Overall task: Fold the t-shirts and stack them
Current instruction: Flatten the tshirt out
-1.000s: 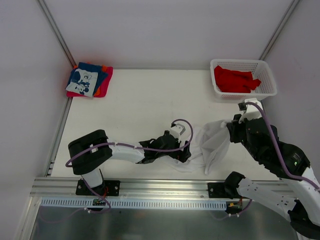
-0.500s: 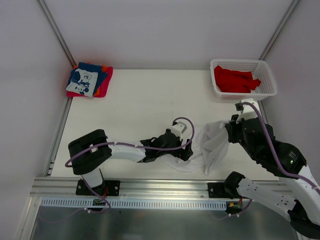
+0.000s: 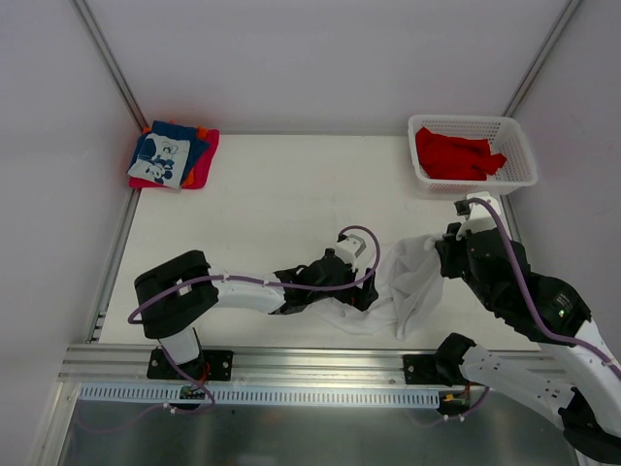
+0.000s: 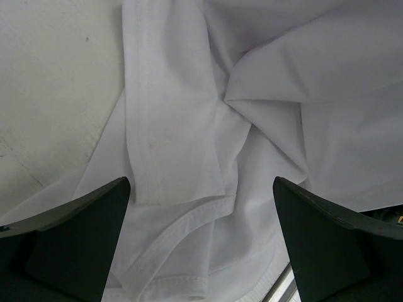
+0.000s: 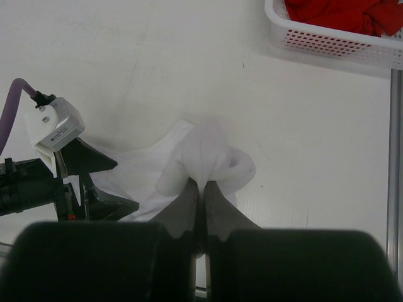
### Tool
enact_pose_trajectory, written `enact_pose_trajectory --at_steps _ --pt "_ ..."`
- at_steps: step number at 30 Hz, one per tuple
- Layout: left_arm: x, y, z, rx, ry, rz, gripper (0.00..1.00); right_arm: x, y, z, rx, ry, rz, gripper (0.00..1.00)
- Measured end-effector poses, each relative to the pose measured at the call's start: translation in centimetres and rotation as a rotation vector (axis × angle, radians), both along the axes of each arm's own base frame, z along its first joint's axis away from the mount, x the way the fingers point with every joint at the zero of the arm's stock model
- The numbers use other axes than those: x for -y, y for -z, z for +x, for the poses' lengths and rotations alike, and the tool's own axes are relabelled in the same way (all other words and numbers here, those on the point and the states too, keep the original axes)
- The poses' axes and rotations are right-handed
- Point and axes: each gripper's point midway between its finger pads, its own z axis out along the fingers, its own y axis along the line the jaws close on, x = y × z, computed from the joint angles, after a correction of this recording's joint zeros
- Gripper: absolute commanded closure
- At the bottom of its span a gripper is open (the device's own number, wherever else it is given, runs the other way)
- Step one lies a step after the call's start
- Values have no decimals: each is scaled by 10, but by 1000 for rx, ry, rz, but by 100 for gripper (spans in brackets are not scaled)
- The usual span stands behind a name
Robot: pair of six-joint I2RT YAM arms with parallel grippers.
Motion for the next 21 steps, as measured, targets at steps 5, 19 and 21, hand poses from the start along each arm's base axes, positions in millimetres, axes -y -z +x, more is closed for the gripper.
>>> enact_pose_trajectory --at_steps 5,19,21 --pt "1 2 0 -3 0 3 3 0 0 0 0 0 0 99" --pt "3 2 -6 -45 -13 -19 16 1 4 1 -3 7 -5 99" --pt "4 2 -8 -49 -10 -19 20 1 4 1 -3 8 -5 100"
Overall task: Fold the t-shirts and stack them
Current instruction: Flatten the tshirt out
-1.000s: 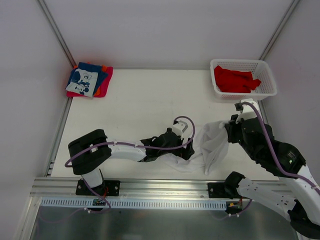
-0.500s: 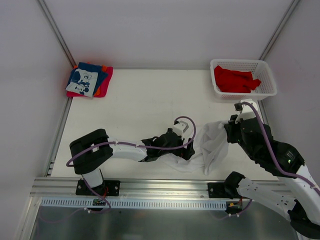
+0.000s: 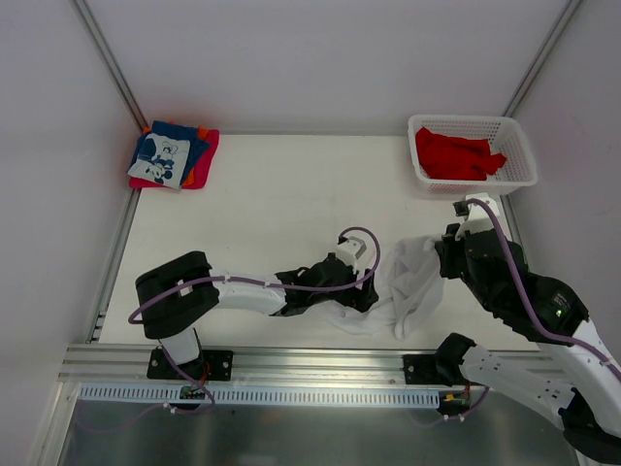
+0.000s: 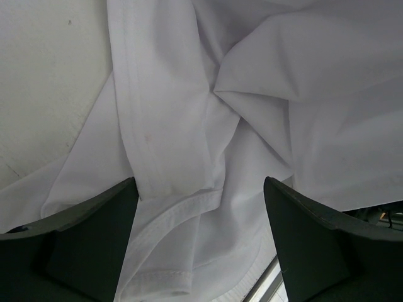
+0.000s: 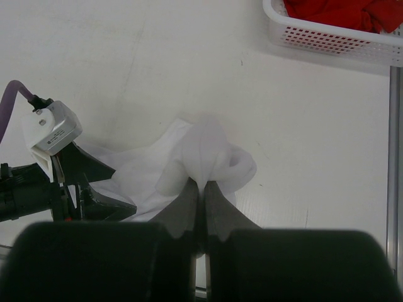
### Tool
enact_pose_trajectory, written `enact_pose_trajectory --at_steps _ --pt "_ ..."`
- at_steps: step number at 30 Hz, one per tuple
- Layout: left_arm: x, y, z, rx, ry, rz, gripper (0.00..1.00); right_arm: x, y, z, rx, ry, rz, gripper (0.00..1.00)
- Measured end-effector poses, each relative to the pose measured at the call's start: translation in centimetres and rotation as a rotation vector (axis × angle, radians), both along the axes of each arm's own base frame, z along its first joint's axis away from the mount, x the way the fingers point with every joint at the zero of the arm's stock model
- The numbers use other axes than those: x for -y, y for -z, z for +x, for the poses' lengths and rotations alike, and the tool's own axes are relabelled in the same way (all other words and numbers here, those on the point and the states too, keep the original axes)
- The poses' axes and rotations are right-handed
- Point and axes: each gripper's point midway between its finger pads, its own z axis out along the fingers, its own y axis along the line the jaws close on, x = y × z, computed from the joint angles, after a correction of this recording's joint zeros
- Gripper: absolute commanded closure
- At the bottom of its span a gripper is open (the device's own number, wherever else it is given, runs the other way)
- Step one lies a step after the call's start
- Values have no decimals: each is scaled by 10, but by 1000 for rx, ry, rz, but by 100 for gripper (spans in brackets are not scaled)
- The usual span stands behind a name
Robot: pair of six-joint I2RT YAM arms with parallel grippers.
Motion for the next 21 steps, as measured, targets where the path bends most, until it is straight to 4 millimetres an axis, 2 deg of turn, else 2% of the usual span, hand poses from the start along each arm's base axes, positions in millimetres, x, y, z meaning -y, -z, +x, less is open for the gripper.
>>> enact_pose_trajectory --at_steps 2,5,6,9,16,21 --pt "0 0 0 -3 0 1 26 0 0 0 0 0 0 99" --pt "0 1 -1 -7 -2 4 29 0 0 0 1 0 1 99" --pt "-1 1 -1 -9 -3 5 34 0 0 0 2 0 2 99" --pt "-1 2 -1 -13 -5 9 41 1 -1 -1 5 0 6 99" --pt "-2 5 0 -17 -13 20 51 1 -1 -1 6 0 8 100" --pt "-1 18 2 -34 -25 55 56 2 -2 -2 9 1 13 100"
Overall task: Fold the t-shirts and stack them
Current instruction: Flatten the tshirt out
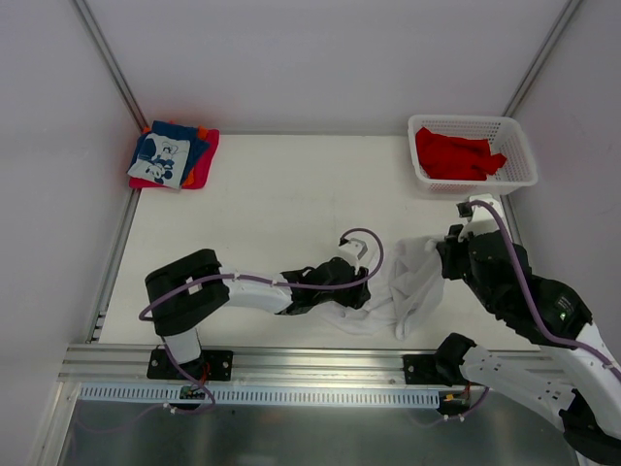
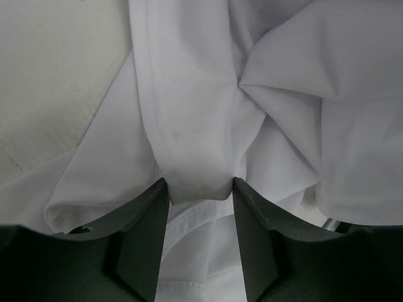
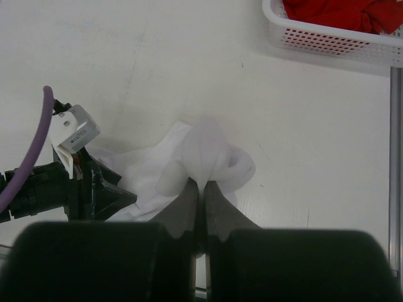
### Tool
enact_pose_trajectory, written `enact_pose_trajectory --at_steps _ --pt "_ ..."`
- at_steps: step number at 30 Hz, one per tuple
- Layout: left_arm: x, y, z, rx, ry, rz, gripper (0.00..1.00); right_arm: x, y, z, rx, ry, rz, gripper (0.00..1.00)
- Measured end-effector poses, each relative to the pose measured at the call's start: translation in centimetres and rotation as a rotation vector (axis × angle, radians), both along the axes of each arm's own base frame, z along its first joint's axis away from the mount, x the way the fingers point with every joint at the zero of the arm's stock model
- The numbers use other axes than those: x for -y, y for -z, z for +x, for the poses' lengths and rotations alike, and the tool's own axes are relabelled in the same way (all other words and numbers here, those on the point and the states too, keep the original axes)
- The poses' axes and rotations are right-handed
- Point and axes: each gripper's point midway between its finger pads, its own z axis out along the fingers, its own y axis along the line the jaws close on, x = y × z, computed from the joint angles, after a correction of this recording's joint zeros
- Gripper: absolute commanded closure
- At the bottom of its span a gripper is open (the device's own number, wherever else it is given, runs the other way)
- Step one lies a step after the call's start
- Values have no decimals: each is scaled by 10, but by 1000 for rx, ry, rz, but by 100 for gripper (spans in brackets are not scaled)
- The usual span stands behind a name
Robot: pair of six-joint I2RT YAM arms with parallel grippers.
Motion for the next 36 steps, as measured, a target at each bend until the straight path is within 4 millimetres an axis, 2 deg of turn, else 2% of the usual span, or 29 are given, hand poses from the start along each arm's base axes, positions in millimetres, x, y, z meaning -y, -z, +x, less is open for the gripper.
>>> enact_pose_trajectory --at_steps 8,15,17,20,23,27,28,29,30,31,32,36 --pt "6 20 13 11 -44 51 66 2 7 -3 -6 4 5 100" --pt "13 19 20 25 -60 46 76 4 12 -4 -12 7 6 99" --pt "13 19 20 27 -62 44 83 5 11 -6 -8 8 11 99" --pt "12 19 23 36 -74 49 95 6 10 -7 -5 9 18 99" --pt "6 21 25 46 -87 77 100 6 11 -7 -7 10 20 99" --pt "-6 15 28 76 -118 122 100 8 12 -8 -11 13 18 99" --pt "-9 11 28 87 -126 131 100 9 13 -9 -11 15 18 95" --pt "-12 4 29 101 -139 135 100 10 13 -9 -10 20 17 76" --pt "-15 -2 29 113 -147 137 100 12 13 -9 -9 35 21 49" --pt "-18 -11 30 127 -158 135 100 15 14 -9 -10 54 20 5" --pt "-21 -21 32 144 -170 128 100 19 16 -9 -11 73 10 1" --pt "-35 -61 35 206 -204 93 100 33 25 -11 -35 132 -40 1"
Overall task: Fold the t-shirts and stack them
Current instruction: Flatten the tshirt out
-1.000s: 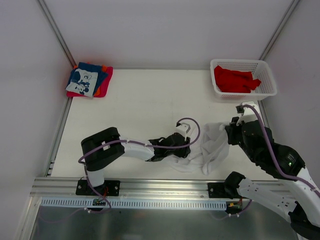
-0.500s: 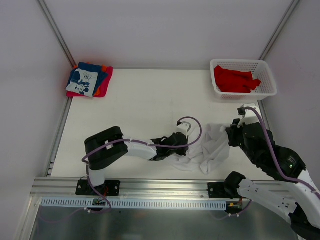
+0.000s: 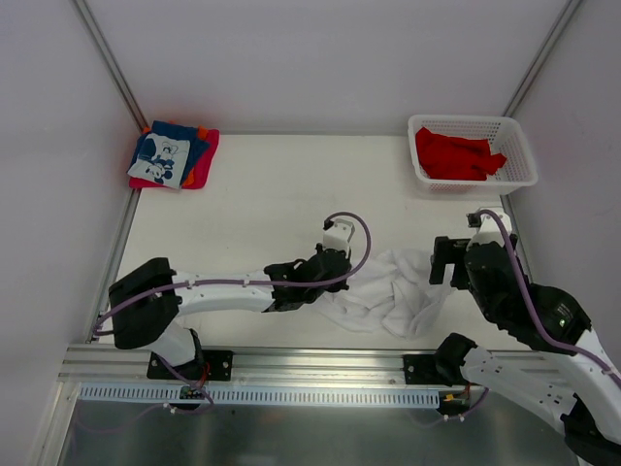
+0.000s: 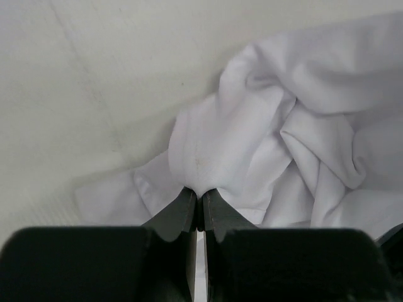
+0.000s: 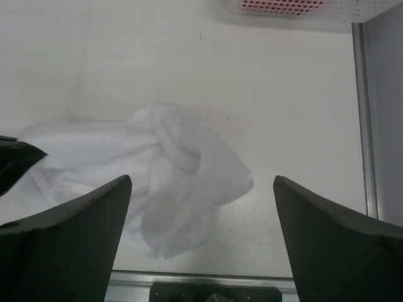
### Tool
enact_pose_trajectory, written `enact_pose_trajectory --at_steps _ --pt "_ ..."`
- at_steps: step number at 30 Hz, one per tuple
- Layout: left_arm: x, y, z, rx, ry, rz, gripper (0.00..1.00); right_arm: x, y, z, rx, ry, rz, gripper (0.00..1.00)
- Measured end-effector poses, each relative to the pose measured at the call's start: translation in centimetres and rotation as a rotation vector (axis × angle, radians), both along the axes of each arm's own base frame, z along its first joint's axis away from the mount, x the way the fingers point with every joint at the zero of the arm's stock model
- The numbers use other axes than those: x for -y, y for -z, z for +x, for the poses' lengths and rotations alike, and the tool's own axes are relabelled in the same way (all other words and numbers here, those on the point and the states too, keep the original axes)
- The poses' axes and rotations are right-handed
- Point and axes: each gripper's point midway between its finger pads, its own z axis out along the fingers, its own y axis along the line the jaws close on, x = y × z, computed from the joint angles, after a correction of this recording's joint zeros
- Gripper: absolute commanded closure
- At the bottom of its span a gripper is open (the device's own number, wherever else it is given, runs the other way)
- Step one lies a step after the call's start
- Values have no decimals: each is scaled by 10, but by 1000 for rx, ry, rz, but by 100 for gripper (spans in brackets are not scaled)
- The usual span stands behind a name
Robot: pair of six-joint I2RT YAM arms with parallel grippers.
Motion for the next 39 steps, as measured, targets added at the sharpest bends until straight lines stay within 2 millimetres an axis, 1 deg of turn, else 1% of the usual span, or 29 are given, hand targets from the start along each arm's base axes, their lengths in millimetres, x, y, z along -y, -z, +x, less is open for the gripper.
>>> enact_pose_trajectory --at_steps 3,5,9,12,15,18,21,23,26,28,31,33,35,39 --pt "-11 -23 3 41 -21 -18 100 1 4 0 -21 17 -15 1" --pt "-16 -29 3 54 -28 -19 100 -2 8 1 -42 16 -21 1" --pt "-26 -24 3 64 -37 22 100 -17 13 1 -88 -12 18 0" --pt "-31 -17 1 59 -33 54 100 -38 19 1 -117 -51 111 1" --pt "-34 -14 -1 68 -29 85 100 -65 40 -2 -182 -108 183 0" --pt "-45 -17 1 94 -46 113 100 -84 66 -10 -270 -138 162 1" --pt "-65 -30 3 128 -77 123 100 -91 83 -13 -318 -109 138 1" --pt "-76 -39 5 143 -97 104 100 -84 96 -13 -330 -54 125 1" --pt "-95 -49 9 154 -129 73 100 -64 120 -17 -337 44 95 1" --pt "-102 -50 11 155 -143 66 100 -50 133 -21 -338 94 73 1" --pt "-105 -41 8 144 -140 79 100 -34 145 -23 -340 161 62 1" --pt "-108 -34 7 134 -139 91 100 -29 147 -22 -343 192 60 0" --pt "-111 -29 5 127 -139 101 100 -29 149 -22 -348 200 60 0" --pt "-111 -27 5 125 -139 103 100 -30 158 -23 -363 211 55 1"
